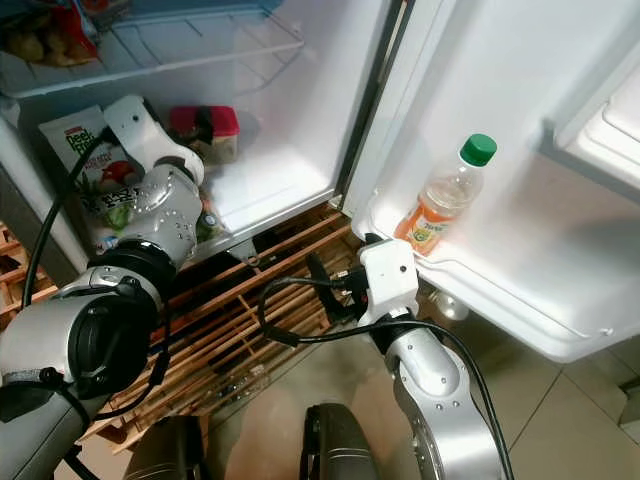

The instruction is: Restocking fridge

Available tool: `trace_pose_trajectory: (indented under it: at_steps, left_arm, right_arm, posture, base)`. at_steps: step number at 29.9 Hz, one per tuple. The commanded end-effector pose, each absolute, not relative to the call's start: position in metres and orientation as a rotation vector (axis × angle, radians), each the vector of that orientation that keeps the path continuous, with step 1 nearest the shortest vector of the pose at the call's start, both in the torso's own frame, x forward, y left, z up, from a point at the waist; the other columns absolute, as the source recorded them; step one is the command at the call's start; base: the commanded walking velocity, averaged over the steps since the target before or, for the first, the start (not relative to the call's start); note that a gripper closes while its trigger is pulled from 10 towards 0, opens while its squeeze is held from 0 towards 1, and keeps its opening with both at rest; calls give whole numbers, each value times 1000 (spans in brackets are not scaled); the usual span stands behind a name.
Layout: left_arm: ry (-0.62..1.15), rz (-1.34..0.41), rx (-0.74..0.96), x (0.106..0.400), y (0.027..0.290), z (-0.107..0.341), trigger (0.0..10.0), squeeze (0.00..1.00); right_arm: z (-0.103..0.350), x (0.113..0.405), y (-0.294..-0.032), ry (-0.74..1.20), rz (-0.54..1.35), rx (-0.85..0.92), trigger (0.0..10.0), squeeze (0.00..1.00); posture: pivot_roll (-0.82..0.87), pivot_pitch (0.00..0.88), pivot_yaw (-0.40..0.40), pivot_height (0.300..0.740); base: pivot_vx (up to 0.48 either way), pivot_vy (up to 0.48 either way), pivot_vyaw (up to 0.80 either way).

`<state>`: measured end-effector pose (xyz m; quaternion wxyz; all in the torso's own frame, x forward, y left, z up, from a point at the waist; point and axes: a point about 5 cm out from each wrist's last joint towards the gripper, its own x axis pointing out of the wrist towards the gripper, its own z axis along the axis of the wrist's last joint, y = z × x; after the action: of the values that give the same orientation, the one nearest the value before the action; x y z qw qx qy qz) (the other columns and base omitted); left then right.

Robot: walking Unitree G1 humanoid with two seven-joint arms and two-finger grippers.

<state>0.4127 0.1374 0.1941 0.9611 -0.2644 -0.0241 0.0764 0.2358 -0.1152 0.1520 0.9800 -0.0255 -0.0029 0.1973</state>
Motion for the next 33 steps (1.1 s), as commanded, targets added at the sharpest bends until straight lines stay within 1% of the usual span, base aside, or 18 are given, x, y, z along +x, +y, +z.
trace_pose_trajectory:
  at_steps: [1, 2, 3, 6, 8, 9, 10, 12, 15, 19, 22, 23, 26, 29, 30, 33]
  left_arm:
    - [-20, 103, -573, 414, 123, 196, 10000, 0]
    - [0, 70, -614, 414, 116, 194, 10000, 0]
    - [0, 70, -614, 414, 116, 194, 10000, 0]
    - [4, 8, -637, 414, 103, 197, 10000, 0]
    - [-5, -65, -672, 414, 91, 202, 10000, 0]
    - [-14, -136, -690, 414, 80, 207, 10000, 0]
    - [-14, -136, -690, 414, 80, 207, 10000, 0]
    - [-19, -180, -679, 413, 72, 210, 10000, 0]
    - [-20, -188, -680, 413, 71, 211, 10000, 0]
    - [-31, -210, -596, 413, 64, 216, 10000, 0]
    - [-35, -192, -560, 413, 67, 215, 10000, 0]
    - [-43, -178, -515, 414, 72, 214, 10000, 0]
    - [-55, -195, -468, 414, 73, 215, 10000, 0]
    - [-76, -271, -290, 410, 67, 211, 10000, 0]
    - [-76, -271, -290, 410, 67, 211, 10000, 0]
    - [-158, -272, -174, 408, 76, 213, 10000, 0]
  right_arm:
    - [153, 234, -119, 4, 383, -64, 10000, 0]
    - [153, 234, -119, 7, 381, -64, 10000, 0]
    - [153, 234, -119, 7, 381, -64, 10000, 0]
    - [153, 234, -119, 10, 380, -63, 10000, 0]
    - [154, 233, -118, 11, 381, -62, 10000, 0]
    - [154, 233, -117, 11, 381, -61, 10000, 0]
    - [154, 233, -117, 11, 381, -61, 10000, 0]
    - [154, 234, -117, 11, 380, -61, 10000, 0]
    - [154, 234, -117, 12, 380, -61, 10000, 0]
    - [154, 235, -115, 12, 383, -62, 10000, 0]
    - [154, 236, -115, 9, 383, -62, 10000, 0]
    - [155, 238, -114, 4, 383, -61, 10000, 0]
    - [155, 239, -114, 0, 382, -56, 10000, 0]
    - [155, 243, -109, -9, 382, -20, 10000, 0]
    - [155, 243, -109, -9, 382, -20, 10000, 0]
    - [155, 250, -106, -19, 373, 6, 10000, 0]
  posture:
    - [-389, 142, -148, 652]
    - [-389, 145, -147, 652]
    - [-389, 145, -147, 652]
    - [-390, 146, -144, 652]
    - [-392, 145, -142, 652]
    - [-392, 145, -142, 652]
    - [-392, 145, -142, 652]
    - [-391, 145, -141, 652]
    - [-387, 144, -138, 652]
    - [-380, 142, -135, 652]
    - [-376, 139, -134, 652]
    - [-366, 137, -131, 652]
    - [-361, 136, -130, 652]
    - [-322, 119, -118, 652]
    - [-322, 119, -118, 652]
    - [-297, 100, -98, 652]
  base:
    - [0, 0, 0]
    - [0, 0, 0]
    - [0, 0, 0]
    - [0, 0, 0]
    - [0, 0, 0]
    - [0, 0, 0]
    - [0, 0, 0]
    - [0, 0, 0]
    - [0, 0, 0]
    - [0, 0, 0]
    - [0, 0, 0]
    - [0, 0, 0]
    - [0, 0, 0]
    - [0, 0, 0]
    - [0, 0, 0]
    - [0, 0, 0]
